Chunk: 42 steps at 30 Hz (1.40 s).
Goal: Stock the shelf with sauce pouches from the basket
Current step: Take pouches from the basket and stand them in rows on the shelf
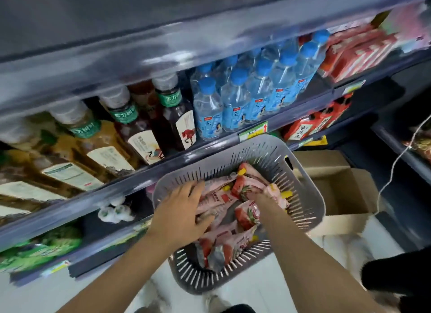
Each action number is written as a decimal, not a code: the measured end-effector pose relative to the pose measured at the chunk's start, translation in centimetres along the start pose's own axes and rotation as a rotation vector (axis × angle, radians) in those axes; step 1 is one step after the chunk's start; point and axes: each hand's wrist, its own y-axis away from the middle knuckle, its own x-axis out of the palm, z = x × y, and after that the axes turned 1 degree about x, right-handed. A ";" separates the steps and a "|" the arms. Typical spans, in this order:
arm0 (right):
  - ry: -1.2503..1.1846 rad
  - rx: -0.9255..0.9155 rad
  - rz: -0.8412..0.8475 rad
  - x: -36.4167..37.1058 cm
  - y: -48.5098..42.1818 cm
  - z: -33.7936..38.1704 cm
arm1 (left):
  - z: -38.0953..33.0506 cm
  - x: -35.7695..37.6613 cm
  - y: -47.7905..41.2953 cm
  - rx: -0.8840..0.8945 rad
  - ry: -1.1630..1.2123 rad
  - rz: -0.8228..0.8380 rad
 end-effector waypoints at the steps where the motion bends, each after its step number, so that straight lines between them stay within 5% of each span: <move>1: -0.050 0.053 0.023 0.4 -0.9 -0.3 | 0.0 0.4 -0.4 -0.008 0.003 0.011; 6: -0.199 0.236 -0.049 1.7 -3.1 -1.0 | -0.6 2.2 -1.6 -0.010 0.055 0.042; 12: -0.324 0.199 -0.209 2.0 -2.3 -0.7 | -1.7 4.8 -4.4 0.057 0.050 0.078; 18: -0.305 0.095 -0.389 0.6 2.9 -0.5 | -4.6 8.1 -11.8 0.394 -0.254 0.064; 22: -0.294 0.039 -0.432 -1.0 4.0 -1.4 | -7.0 9.9 -15.0 0.660 -0.598 0.212; 28: -0.354 -0.080 -0.342 -1.7 3.8 -3.0 | -7.5 13.4 -16.0 0.782 -0.924 0.147; 33: -0.543 -0.094 -0.261 -0.6 4.0 -3.1 | -7.2 14.5 -17.1 0.767 -0.911 0.103; 42: -0.509 -0.166 -0.226 -0.5 5.0 -3.4 | -8.8 10.9 -18.4 0.936 -0.966 0.058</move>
